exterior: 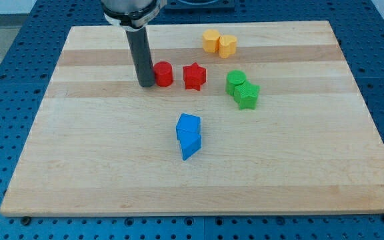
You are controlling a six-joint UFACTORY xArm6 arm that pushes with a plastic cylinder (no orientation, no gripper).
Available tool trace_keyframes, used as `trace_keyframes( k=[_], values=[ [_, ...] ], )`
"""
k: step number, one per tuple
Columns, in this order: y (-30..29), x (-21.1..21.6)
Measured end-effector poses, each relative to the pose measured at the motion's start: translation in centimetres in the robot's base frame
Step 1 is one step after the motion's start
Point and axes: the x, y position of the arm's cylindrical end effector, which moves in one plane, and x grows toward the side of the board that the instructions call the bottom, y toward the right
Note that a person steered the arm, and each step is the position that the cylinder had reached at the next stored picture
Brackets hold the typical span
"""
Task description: Slide the cube into the bottom side of the red circle
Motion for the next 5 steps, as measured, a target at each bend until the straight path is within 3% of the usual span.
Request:
trace_keyframes(
  k=[1,5],
  values=[
    [0.2,0.0],
    [-0.1,15.1]
  ],
)
